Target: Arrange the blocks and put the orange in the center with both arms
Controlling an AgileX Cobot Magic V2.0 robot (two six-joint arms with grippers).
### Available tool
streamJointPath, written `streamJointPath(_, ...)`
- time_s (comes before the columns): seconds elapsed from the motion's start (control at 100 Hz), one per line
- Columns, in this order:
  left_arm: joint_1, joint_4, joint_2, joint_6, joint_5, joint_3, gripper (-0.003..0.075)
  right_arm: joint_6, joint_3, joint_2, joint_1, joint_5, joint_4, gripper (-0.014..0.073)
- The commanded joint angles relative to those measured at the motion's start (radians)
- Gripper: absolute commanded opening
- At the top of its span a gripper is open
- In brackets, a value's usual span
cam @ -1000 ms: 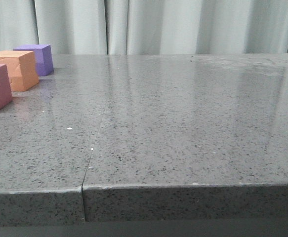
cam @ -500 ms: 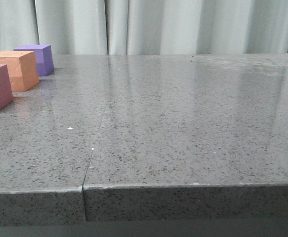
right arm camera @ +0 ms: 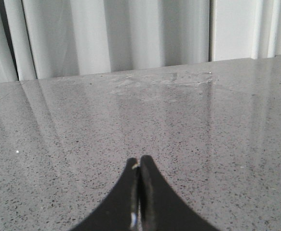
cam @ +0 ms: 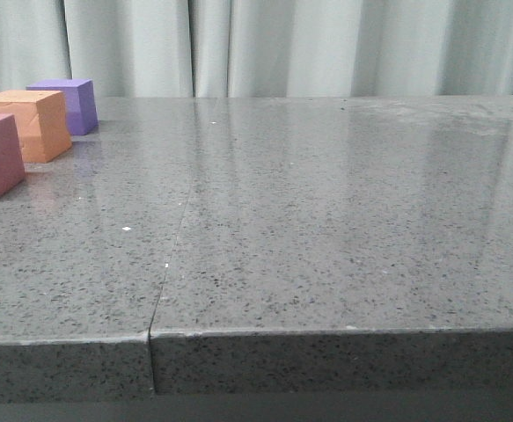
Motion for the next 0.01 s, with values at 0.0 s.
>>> streamJointPath(0.0,0.0,-0.009,-0.028,-0.002,-0.087,0.041,-0.002,-0.011,-0.017,-0.023,-0.005,-0.067,0.0,-0.0069)
